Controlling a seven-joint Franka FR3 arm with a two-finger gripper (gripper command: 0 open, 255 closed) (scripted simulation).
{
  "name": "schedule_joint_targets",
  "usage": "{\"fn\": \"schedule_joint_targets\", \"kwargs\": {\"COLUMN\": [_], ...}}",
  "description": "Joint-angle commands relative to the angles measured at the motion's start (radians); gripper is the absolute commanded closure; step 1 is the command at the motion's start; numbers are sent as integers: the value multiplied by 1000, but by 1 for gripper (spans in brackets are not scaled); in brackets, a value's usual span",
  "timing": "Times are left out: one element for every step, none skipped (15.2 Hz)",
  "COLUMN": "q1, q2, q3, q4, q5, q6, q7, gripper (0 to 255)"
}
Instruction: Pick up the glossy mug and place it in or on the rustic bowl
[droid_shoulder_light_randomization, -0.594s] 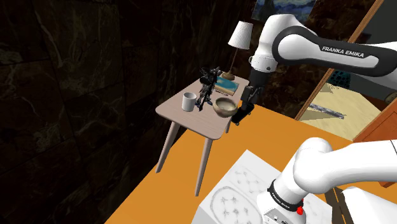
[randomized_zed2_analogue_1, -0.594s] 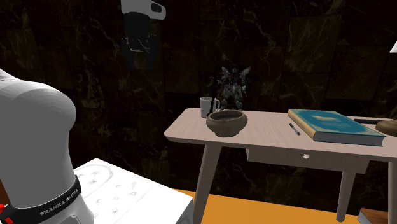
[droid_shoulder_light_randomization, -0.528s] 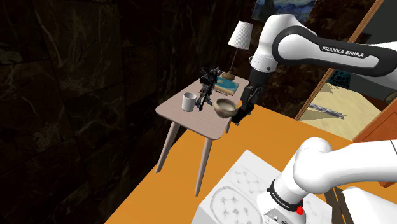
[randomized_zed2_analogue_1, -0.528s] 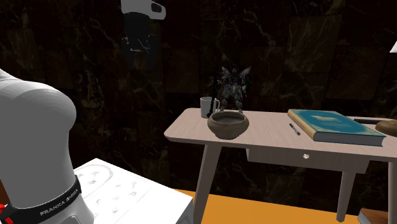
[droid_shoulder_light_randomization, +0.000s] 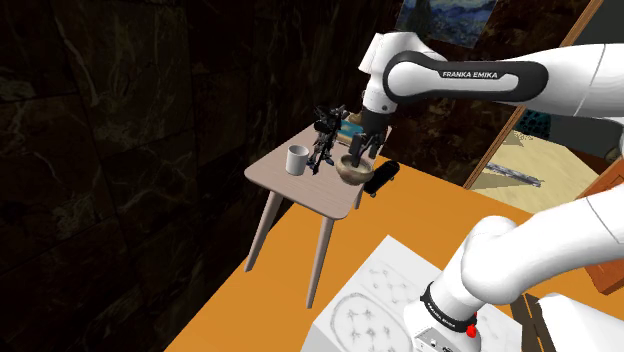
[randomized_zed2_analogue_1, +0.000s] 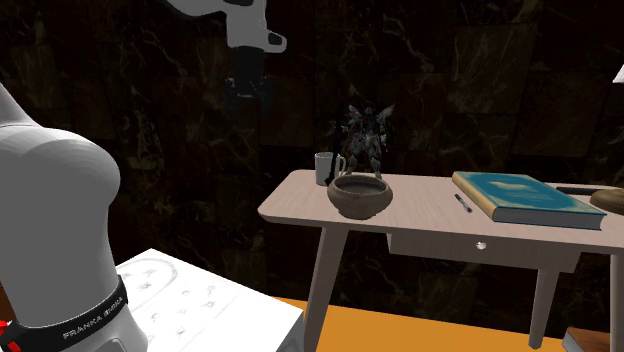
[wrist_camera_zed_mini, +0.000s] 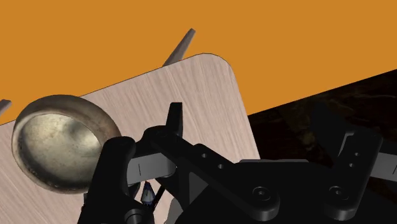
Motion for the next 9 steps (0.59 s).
{"fn": "schedule_joint_targets", "kwargs": {"q1": [2,2,3,3,3,3,3,3,3], "q2": [85,125,165,205,245,285,325,365,405], "q3": [-2,-3,-5,-6,-7,-8,-9,-10,-11], "q4": [50,74,99,126,153,182,212,244,277], "q5": [-1,-1,-1,-2,-2,-1,-1,-1,0], "q6": [35,51,66,79,91,102,111,120,126], "q7": [-1,-3,-5,-6,-8,-10,-12,-14,-16], "gripper": [0,0,0,0,0,0,0,0,0]}}
